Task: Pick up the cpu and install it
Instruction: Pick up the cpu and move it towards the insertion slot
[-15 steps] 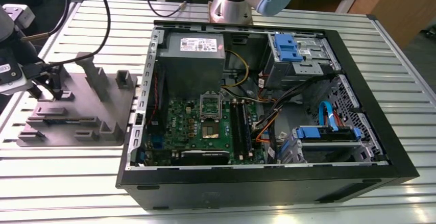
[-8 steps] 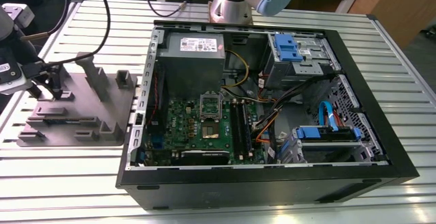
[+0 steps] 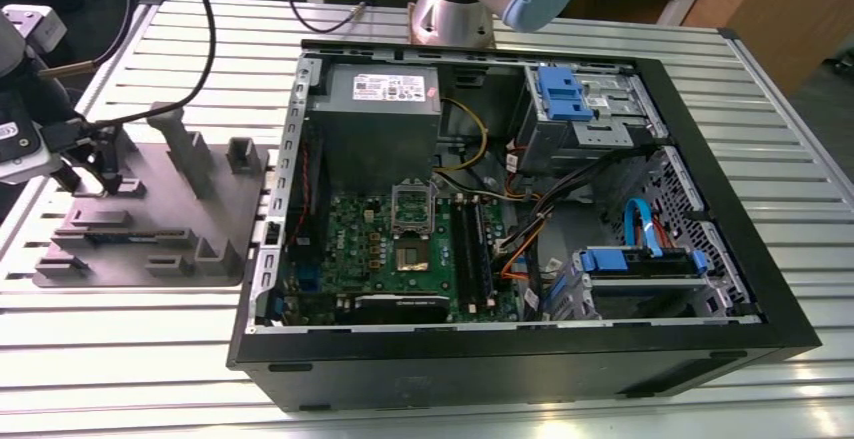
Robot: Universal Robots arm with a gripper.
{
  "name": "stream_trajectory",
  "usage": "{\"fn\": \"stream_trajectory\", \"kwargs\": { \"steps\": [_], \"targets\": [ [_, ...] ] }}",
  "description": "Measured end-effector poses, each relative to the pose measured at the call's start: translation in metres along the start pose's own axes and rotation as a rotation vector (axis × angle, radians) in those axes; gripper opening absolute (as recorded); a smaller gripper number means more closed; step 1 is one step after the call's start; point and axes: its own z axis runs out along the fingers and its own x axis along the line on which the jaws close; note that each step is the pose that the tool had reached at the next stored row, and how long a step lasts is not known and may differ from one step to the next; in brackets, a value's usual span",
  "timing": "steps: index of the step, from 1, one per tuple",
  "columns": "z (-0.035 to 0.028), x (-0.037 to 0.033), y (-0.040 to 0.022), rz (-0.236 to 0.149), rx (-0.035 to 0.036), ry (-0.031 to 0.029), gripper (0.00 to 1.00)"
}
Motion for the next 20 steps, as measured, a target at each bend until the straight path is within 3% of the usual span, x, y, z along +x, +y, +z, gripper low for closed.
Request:
{"fn": "stream_trajectory", "kwargs": {
  "steps": [20],
  "targets": [
    [-0.0088,0.0,0.0004,0.0,0.0,0.0,0.47]
  ]
}}
